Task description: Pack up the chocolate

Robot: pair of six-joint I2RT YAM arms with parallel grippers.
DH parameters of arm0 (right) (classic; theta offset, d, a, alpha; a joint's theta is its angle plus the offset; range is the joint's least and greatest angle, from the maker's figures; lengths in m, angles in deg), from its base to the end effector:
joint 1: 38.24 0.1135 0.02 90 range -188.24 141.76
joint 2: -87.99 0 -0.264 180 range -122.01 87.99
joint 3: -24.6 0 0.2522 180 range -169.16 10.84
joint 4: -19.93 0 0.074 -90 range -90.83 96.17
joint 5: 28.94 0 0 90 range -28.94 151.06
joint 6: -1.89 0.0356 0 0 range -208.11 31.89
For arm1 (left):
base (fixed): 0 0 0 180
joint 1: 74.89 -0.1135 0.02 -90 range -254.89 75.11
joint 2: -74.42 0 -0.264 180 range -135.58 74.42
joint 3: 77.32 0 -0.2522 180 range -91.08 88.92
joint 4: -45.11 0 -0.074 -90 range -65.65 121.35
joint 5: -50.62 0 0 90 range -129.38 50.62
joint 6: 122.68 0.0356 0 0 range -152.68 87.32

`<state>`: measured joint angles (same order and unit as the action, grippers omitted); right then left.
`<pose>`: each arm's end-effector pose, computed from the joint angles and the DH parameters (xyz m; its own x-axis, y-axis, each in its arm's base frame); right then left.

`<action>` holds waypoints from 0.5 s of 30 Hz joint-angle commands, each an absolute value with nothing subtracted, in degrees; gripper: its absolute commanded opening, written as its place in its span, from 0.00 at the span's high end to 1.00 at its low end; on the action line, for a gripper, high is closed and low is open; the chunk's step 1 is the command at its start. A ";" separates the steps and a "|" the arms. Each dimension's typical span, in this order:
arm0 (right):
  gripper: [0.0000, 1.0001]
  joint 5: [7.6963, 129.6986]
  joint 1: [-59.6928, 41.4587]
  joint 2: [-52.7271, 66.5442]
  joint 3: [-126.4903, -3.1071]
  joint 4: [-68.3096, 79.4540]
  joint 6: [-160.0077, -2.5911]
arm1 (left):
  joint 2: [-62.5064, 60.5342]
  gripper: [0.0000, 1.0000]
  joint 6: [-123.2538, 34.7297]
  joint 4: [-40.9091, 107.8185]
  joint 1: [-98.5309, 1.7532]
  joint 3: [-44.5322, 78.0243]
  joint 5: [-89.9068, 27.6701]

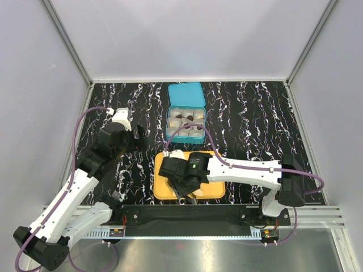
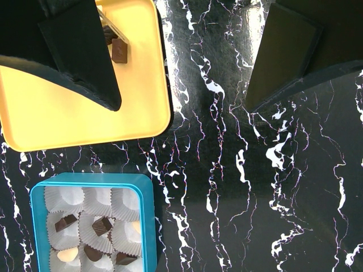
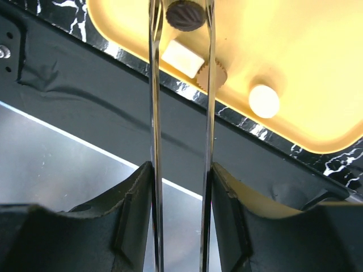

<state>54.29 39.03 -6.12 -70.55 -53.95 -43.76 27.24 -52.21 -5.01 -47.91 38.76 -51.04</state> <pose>0.0753 0.3145 0.2769 -0.8223 -0.4898 -0.2897 -0.5400 0.8322 0.1257 0.1574 -0.0721 0.3199 -0.5604 -0.0821 -0.8242 0.1131 0.9782 -0.1744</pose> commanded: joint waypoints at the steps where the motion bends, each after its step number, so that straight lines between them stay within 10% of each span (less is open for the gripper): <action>1: 0.50 49.99 39.63 -6.14 -73.71 -55.79 -44.34 | 28.37 0.01 -52.02 -2.49 -48.17 36.53 -51.16; 15: 0.49 50.86 39.71 -7.54 -74.16 -52.90 -46.54 | 28.37 0.01 -52.11 -2.49 -48.17 36.62 -51.24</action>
<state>51.49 39.07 -6.82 -71.60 -54.91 -45.53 27.57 -52.21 -5.01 -47.91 38.76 -51.04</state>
